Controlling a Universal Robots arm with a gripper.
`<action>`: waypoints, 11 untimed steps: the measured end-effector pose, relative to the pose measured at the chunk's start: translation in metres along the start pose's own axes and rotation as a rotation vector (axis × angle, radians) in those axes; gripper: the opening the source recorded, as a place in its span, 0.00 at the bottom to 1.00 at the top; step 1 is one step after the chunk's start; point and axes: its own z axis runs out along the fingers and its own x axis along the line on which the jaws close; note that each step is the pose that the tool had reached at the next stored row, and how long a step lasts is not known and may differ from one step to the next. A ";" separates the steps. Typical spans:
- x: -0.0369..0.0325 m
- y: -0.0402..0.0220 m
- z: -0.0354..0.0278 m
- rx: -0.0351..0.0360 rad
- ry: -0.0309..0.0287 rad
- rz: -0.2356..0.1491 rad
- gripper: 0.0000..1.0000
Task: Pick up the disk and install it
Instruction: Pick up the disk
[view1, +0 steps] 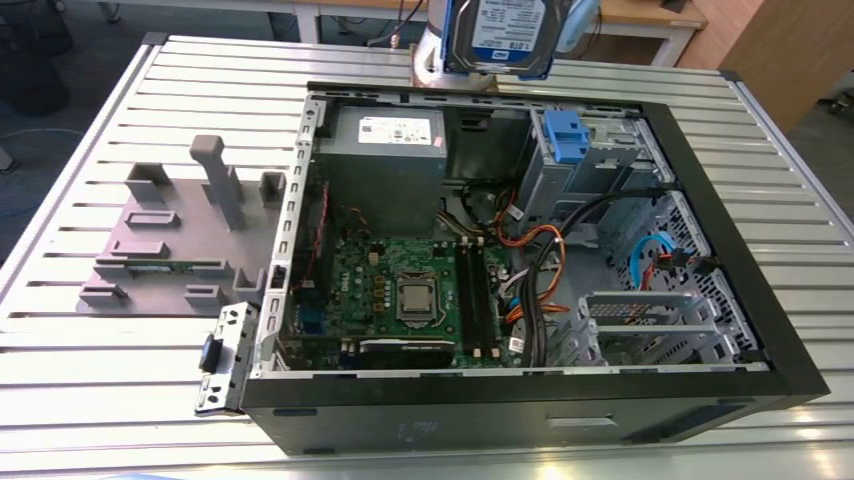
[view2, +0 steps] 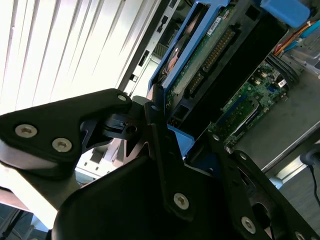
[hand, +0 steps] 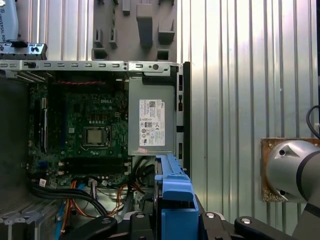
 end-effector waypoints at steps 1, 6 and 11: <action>0.0000 -0.0005 0.0000 0.0000 0.0001 0.000 0.37; -0.0001 -0.0033 -0.0001 0.0000 0.0000 0.000 0.37; -0.0001 -0.0060 -0.0002 0.0000 0.0001 0.000 0.37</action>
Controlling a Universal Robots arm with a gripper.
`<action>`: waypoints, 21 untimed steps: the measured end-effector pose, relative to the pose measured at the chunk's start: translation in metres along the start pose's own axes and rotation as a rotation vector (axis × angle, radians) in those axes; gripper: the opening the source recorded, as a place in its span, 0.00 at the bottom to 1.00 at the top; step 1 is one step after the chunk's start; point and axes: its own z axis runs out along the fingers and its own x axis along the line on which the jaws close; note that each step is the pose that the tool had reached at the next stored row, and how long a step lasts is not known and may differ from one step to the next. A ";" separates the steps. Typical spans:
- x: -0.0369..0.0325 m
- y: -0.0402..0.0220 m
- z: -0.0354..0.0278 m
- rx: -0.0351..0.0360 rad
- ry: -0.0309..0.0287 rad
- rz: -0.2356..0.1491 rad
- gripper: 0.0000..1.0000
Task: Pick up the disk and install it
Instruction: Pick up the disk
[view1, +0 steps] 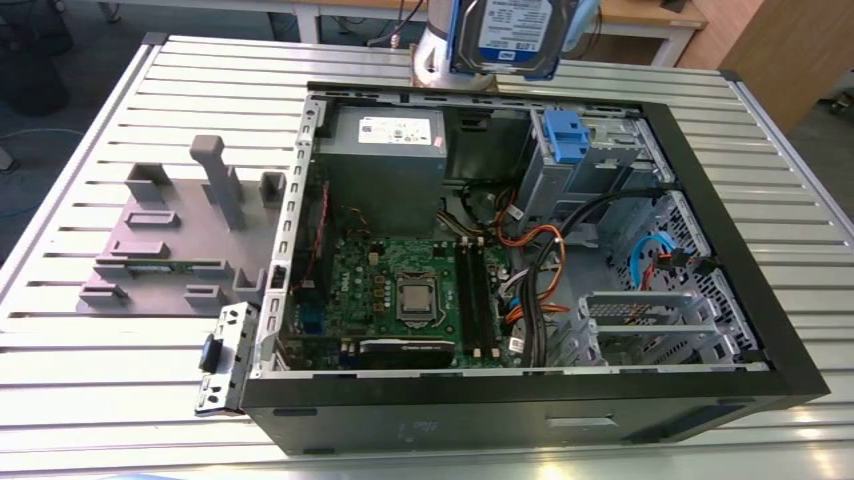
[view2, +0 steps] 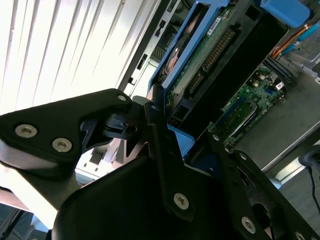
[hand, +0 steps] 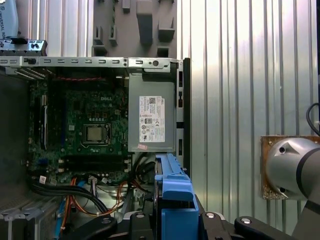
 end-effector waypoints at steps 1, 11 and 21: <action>0.0000 -0.0006 0.0000 0.0000 0.0000 0.000 0.37; -0.0001 -0.0060 -0.0001 0.0000 -0.0001 0.000 0.37; -0.0002 -0.0112 -0.0003 0.0000 -0.0001 0.000 0.37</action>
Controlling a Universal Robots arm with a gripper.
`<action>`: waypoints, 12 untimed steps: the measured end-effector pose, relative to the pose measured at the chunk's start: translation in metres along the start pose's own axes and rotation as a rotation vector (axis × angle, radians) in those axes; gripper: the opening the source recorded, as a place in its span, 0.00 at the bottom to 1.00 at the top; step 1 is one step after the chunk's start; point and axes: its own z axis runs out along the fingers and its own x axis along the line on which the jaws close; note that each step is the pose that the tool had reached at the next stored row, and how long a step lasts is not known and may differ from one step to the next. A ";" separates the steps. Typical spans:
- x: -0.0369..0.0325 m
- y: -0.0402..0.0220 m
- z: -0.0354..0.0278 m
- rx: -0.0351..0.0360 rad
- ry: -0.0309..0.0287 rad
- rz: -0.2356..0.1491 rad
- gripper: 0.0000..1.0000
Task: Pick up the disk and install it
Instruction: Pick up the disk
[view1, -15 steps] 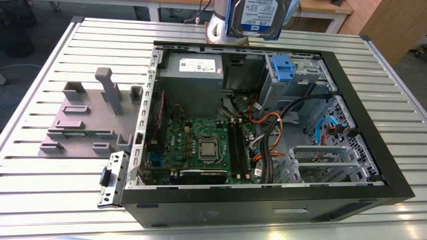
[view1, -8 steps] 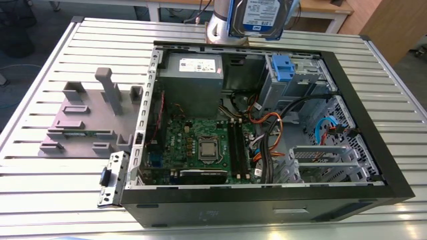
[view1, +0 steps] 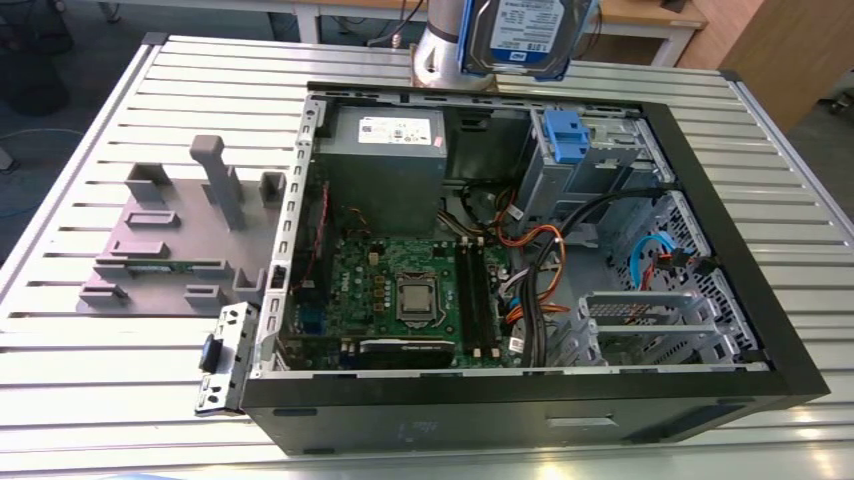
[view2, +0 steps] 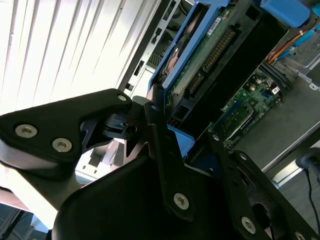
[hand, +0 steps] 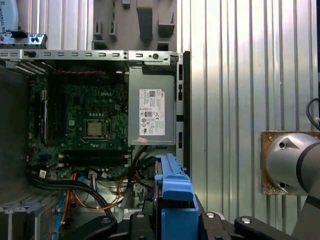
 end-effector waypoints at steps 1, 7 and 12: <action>0.0000 -0.0005 0.0000 0.0000 0.0000 0.000 0.37; -0.0001 -0.0037 -0.0001 0.0000 0.0000 0.000 0.37; -0.0001 -0.0063 -0.0002 0.0000 0.0000 0.000 0.37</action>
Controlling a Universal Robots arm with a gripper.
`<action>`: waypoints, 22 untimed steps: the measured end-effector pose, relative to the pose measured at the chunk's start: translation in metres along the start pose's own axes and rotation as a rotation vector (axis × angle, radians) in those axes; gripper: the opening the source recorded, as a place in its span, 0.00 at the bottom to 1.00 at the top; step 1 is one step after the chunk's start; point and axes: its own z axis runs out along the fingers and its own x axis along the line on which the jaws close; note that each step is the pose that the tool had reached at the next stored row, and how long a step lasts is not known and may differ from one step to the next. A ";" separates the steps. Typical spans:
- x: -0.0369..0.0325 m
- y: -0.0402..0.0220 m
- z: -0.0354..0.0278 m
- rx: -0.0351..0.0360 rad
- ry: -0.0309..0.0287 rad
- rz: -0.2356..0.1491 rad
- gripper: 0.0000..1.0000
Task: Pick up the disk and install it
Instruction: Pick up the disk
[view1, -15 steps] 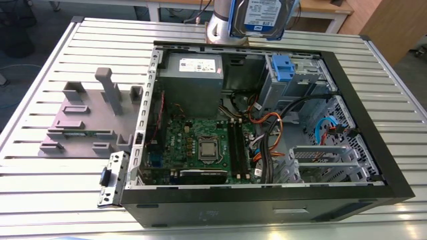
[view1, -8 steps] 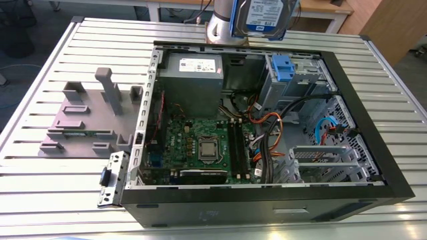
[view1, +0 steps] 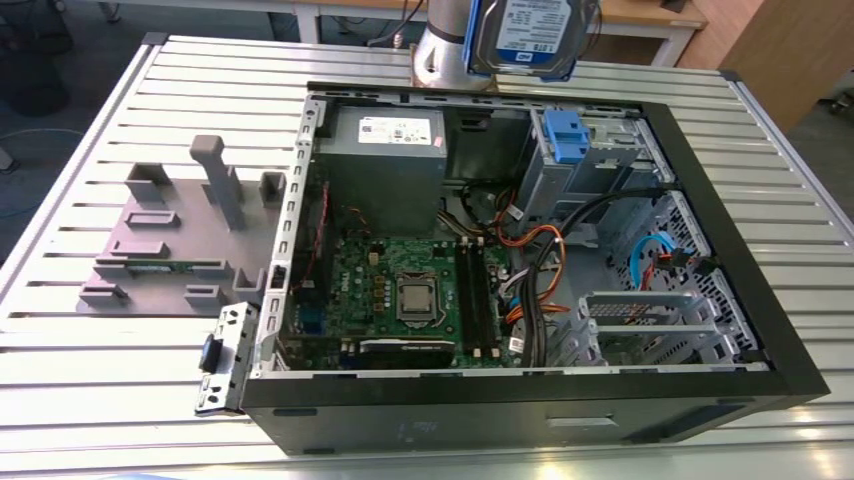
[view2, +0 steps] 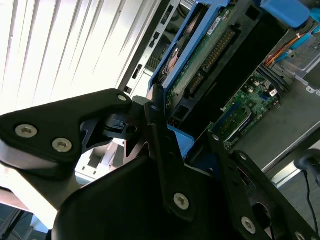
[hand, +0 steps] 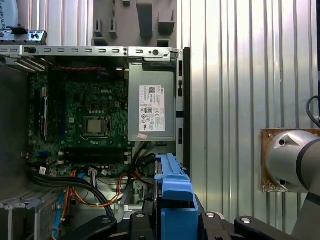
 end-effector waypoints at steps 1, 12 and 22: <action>0.0000 -0.0006 0.0000 0.0000 0.0000 0.000 0.37; -0.0001 -0.0066 -0.0002 0.0000 0.0000 0.000 0.37; -0.0002 -0.0117 -0.0003 0.0000 0.0000 0.000 0.37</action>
